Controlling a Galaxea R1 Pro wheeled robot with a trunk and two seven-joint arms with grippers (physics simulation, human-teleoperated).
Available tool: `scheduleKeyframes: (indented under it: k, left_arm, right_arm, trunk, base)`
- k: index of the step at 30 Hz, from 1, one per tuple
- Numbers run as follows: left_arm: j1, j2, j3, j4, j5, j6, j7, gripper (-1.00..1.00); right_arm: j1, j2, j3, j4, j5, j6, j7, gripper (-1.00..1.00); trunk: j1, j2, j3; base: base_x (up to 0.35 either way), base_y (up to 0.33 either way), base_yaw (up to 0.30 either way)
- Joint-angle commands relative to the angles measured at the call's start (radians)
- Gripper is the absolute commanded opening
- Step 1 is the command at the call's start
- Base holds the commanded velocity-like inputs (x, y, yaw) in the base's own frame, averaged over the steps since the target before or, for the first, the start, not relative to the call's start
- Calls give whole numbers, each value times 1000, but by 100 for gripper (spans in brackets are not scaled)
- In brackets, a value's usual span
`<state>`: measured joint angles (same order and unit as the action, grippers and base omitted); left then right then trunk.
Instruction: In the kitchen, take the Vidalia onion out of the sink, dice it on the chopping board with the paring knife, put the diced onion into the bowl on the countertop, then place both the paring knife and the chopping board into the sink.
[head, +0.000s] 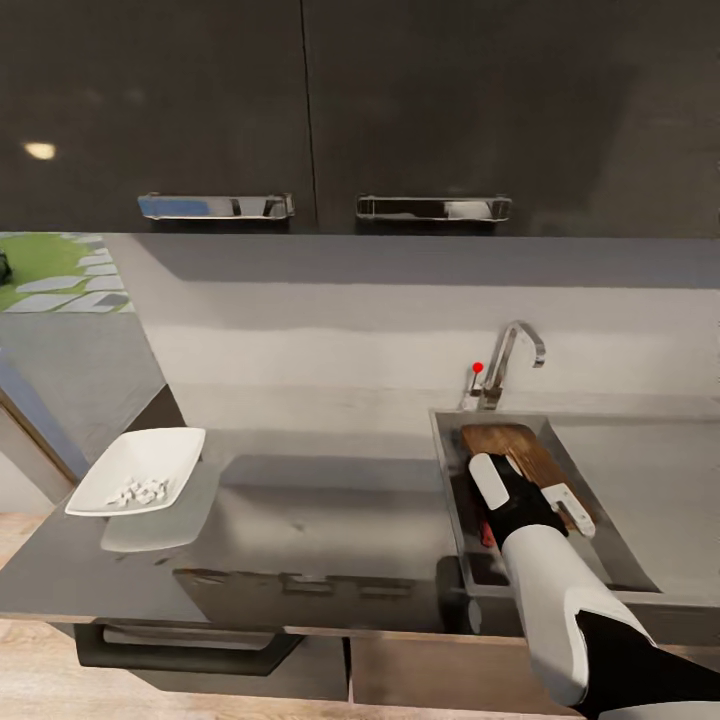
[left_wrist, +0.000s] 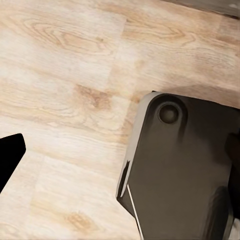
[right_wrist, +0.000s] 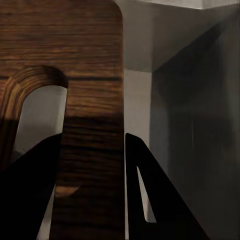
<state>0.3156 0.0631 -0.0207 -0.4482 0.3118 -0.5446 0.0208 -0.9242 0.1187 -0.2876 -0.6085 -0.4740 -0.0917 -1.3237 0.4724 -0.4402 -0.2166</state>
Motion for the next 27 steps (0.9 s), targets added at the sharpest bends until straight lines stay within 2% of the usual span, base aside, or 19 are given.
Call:
scheduleKeyframes:
  k: [1, 4, 8, 10, 19, 24, 27]
  left_arm:
    - [0, 0, -2, -2, 3, -1, 2, 100]
    - [0, 1, -2, -2, 3, -1, 2, 100]
    - [0, 1, -2, -2, 3, 0, 2, 100]
    - [0, 0, -2, -2, 3, 0, 2, 100]
    - [0, 0, -2, -1, 3, 0, 2, 100]
    - [0, 0, -2, -1, 3, 0, 2, 100]
    - [0, 0, -2, -1, 3, 0, 2, 100]
  right_arm:
    - [-1, -1, -3, -1, -3, -9, 2, -100]
    - [-1, -3, -3, 9, -3, -9, 29, -100]
    - [-1, -17, -5, 98, -9, -23, 86, -100]
    - [-1, -21, -5, 113, -8, -47, 119, -100]
    - [-1, -26, -6, 128, -8, -66, 140, -100]
    - [-1, -47, -5, 157, -11, -80, 143, -100]
    - [-1, -51, -6, 178, -10, -113, 179, -100]
  trunk:
    - [1, -2, -2]
    - [1, -2, -6]
    - [1, -2, -13]
    - [1, -2, -16]
    - [1, -2, -30]
    - [1, -2, -38]
    - [1, -2, -43]
  base:
    - [0, 0, -3]
    - [0, 0, 0]
    - [0, 0, 0]
    - [0, 0, 0]
    - [0, 0, 0]
    - [0, 0, 0]
    - [0, 0, 0]
